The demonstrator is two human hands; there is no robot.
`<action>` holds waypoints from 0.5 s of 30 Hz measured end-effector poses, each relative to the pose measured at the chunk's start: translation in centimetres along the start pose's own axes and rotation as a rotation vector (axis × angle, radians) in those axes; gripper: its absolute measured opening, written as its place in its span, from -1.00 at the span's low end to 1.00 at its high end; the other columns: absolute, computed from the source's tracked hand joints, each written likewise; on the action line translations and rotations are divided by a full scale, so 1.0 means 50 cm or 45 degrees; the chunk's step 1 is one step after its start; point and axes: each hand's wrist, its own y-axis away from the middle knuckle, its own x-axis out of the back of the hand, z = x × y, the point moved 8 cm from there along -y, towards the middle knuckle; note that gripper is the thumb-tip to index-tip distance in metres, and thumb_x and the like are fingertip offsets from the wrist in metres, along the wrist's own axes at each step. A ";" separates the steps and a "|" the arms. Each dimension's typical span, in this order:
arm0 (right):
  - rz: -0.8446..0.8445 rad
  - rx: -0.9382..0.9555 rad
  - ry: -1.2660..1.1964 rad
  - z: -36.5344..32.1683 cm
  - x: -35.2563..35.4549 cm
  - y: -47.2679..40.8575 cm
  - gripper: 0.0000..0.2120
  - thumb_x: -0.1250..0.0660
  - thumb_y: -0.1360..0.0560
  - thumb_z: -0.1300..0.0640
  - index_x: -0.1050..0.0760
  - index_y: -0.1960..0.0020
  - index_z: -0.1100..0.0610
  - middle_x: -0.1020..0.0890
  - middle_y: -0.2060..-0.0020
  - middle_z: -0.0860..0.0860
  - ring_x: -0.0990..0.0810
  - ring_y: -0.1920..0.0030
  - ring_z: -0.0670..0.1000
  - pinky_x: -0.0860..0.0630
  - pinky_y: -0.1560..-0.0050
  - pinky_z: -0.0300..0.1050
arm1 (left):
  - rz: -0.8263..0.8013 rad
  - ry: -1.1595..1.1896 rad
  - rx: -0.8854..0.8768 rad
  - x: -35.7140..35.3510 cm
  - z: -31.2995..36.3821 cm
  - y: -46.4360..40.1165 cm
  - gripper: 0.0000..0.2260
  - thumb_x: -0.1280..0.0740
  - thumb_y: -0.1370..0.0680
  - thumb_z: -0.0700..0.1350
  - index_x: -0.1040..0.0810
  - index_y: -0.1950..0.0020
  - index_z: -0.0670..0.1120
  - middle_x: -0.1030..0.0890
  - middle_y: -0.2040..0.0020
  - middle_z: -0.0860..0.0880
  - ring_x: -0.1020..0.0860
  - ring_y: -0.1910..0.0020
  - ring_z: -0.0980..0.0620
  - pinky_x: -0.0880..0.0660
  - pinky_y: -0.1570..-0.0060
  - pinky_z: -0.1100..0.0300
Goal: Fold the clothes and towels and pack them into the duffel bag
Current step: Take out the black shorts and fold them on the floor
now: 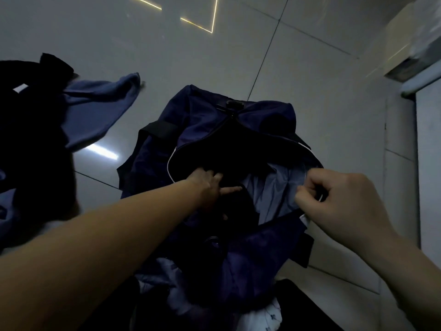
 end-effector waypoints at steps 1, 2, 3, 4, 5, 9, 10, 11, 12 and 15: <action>0.004 -0.009 0.004 0.003 0.004 -0.002 -0.75 -0.19 -0.35 -0.04 -0.25 0.45 0.01 -0.34 0.59 -0.02 -0.35 0.52 0.06 -0.21 0.53 -0.16 | 0.009 -0.026 -0.048 0.003 0.008 0.003 -0.30 0.03 -0.51 0.42 0.28 -0.52 0.23 -0.14 -0.50 -0.22 -0.30 -0.37 -0.20 -0.29 -0.25 -0.03; 0.004 -0.022 0.000 0.009 0.007 -0.004 -0.75 -0.23 -0.35 0.00 -0.26 0.45 0.01 -0.34 0.59 -0.03 -0.36 0.52 0.06 -0.21 0.53 -0.18 | 0.004 -0.027 -0.086 -0.001 0.018 0.008 -0.33 0.05 -0.52 0.41 0.25 -0.53 0.24 -0.15 -0.50 -0.21 -0.30 -0.37 -0.20 -0.28 -0.25 -0.03; -0.002 -0.040 -0.011 0.017 0.009 -0.007 -0.73 -0.27 -0.37 0.03 -0.27 0.45 0.02 -0.35 0.59 -0.03 -0.38 0.48 0.06 -0.20 0.52 -0.20 | -0.004 -0.015 -0.111 -0.009 0.030 0.017 -0.35 0.06 -0.53 0.40 0.23 -0.53 0.24 -0.15 -0.50 -0.19 -0.29 -0.38 -0.20 -0.28 -0.25 -0.04; -0.025 -0.061 -0.014 0.025 0.008 -0.010 -0.70 -0.31 -0.40 0.05 -0.29 0.44 0.03 -0.36 0.58 -0.03 -0.40 0.45 0.05 -0.21 0.51 -0.19 | -0.002 -0.004 -0.128 -0.019 0.042 0.026 -0.37 0.07 -0.55 0.37 0.22 -0.53 0.23 -0.14 -0.50 -0.18 -0.27 -0.39 -0.20 -0.27 -0.26 -0.05; -0.071 -0.082 -0.005 0.033 0.004 -0.013 -0.69 -0.33 -0.42 0.06 -0.31 0.43 0.04 -0.39 0.57 -0.02 -0.39 0.48 0.04 -0.25 0.49 -0.14 | 0.002 0.006 -0.140 -0.032 0.054 0.038 -0.39 0.08 -0.57 0.35 0.23 -0.54 0.22 -0.13 -0.51 -0.18 -0.26 -0.39 -0.20 -0.26 -0.26 -0.06; -0.334 -0.168 0.008 0.035 -0.035 -0.012 -0.78 -0.27 -0.42 -0.03 -0.40 0.36 0.02 -0.48 0.50 -0.06 -0.44 0.44 -0.08 -0.36 0.38 -0.09 | 0.004 0.012 -0.101 -0.080 0.058 0.061 -0.40 0.09 -0.60 0.29 0.31 -0.53 0.16 -0.11 -0.51 -0.17 -0.24 -0.39 -0.18 -0.26 -0.25 -0.04; -0.372 -0.178 0.022 0.031 -0.040 -0.013 -0.78 -0.26 -0.43 -0.06 -0.41 0.33 0.00 -0.49 0.49 -0.07 -0.45 0.42 -0.09 -0.35 0.37 -0.09 | 0.014 0.001 -0.102 -0.081 0.058 0.061 -0.39 0.09 -0.60 0.29 0.31 -0.53 0.15 -0.13 -0.50 -0.18 -0.25 -0.38 -0.18 -0.27 -0.25 -0.04; -0.394 -0.179 0.035 0.027 -0.043 -0.016 -0.79 -0.25 -0.44 -0.09 -0.43 0.30 -0.02 -0.49 0.48 -0.08 -0.45 0.42 -0.10 -0.36 0.37 -0.09 | 0.008 -0.018 -0.102 -0.082 0.060 0.063 -0.39 0.09 -0.60 0.29 0.30 -0.54 0.14 -0.15 -0.48 -0.18 -0.27 -0.36 -0.18 -0.27 -0.24 -0.04; -0.403 -0.174 0.036 0.024 -0.042 -0.020 -0.80 -0.25 -0.45 -0.12 -0.44 0.26 -0.04 -0.50 0.47 -0.08 -0.47 0.41 -0.09 -0.38 0.37 -0.08 | 0.000 -0.030 -0.099 -0.082 0.060 0.064 -0.40 0.08 -0.60 0.28 0.27 -0.54 0.13 -0.17 -0.47 -0.18 -0.29 -0.35 -0.18 -0.28 -0.23 -0.04; -0.300 -0.131 0.006 0.015 -0.020 -0.038 -0.83 -0.26 -0.42 -0.19 -0.45 0.15 -0.11 -0.51 0.45 -0.07 -0.48 0.40 -0.08 -0.42 0.36 -0.07 | 0.057 0.027 -0.043 -0.058 0.042 0.087 -0.42 0.04 -0.61 0.27 0.11 -0.57 0.11 -0.24 -0.43 -0.14 -0.33 -0.31 -0.17 -0.30 -0.21 -0.01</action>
